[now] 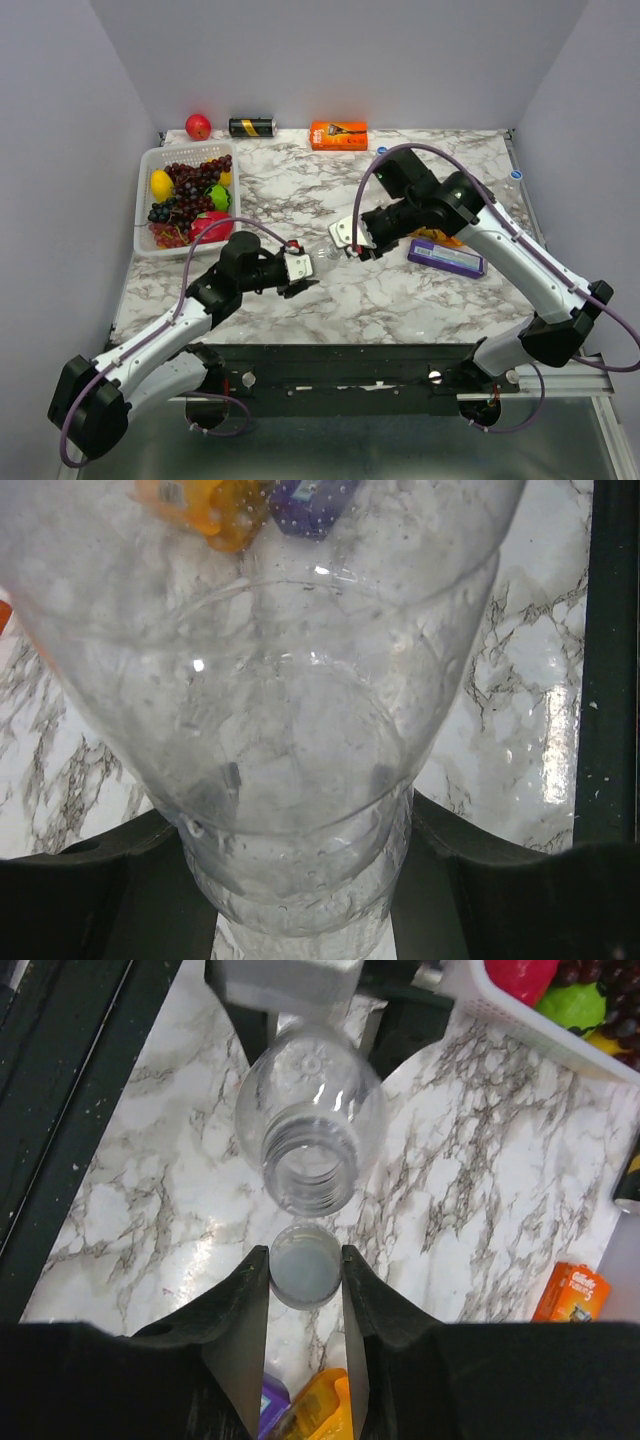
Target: Screw on the bottle caps
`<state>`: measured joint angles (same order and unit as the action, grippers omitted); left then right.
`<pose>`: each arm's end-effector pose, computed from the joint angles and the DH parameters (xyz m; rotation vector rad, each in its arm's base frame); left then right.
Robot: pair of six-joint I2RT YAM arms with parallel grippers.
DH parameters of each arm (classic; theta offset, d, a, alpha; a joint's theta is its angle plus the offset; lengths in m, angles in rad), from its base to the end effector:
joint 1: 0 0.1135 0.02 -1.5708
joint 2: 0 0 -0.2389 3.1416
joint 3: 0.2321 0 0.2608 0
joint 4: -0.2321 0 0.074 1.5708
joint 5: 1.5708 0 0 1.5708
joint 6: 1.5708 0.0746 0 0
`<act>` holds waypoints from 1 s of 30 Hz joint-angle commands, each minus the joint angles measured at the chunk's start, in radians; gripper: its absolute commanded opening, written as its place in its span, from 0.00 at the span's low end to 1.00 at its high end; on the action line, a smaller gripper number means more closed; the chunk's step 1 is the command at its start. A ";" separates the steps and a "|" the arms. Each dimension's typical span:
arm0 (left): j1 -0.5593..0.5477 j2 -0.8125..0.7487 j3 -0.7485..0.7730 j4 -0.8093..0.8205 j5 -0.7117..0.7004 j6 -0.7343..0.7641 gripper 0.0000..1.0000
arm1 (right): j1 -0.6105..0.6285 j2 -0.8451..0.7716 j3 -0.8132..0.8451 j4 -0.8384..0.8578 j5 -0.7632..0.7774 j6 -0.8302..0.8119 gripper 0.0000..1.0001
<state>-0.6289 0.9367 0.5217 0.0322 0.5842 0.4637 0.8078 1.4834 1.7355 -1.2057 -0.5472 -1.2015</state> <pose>0.1871 -0.1870 0.2076 1.3218 1.4284 -0.6778 0.1860 0.2506 0.3606 -2.1326 1.1020 0.5090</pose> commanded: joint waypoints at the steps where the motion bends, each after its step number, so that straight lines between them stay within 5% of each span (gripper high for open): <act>1: -0.003 -0.119 0.006 -0.095 -0.072 -0.042 0.00 | 0.002 0.018 -0.071 -0.051 0.084 -0.029 0.30; 8: 0.076 -0.288 0.014 -0.196 -0.275 -0.267 0.00 | 0.004 0.221 -0.090 -0.230 0.302 0.005 0.28; 14: 0.336 -0.317 0.043 -0.305 -0.409 -0.546 0.00 | 0.002 0.392 -0.122 -0.273 0.415 0.069 0.24; 19: 0.446 -0.326 0.076 -0.345 -0.518 -0.576 0.00 | 0.002 0.454 -0.130 -0.265 0.478 0.069 0.24; 30: 0.468 -0.426 0.103 -0.340 -0.577 -0.547 0.00 | 0.045 0.699 -0.048 -0.315 0.682 0.157 0.24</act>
<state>-0.1673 0.5476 0.5785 -0.2901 0.0677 -0.0910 0.8200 2.1201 1.6241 -1.3323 0.0566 -1.0836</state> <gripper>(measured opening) 0.631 0.386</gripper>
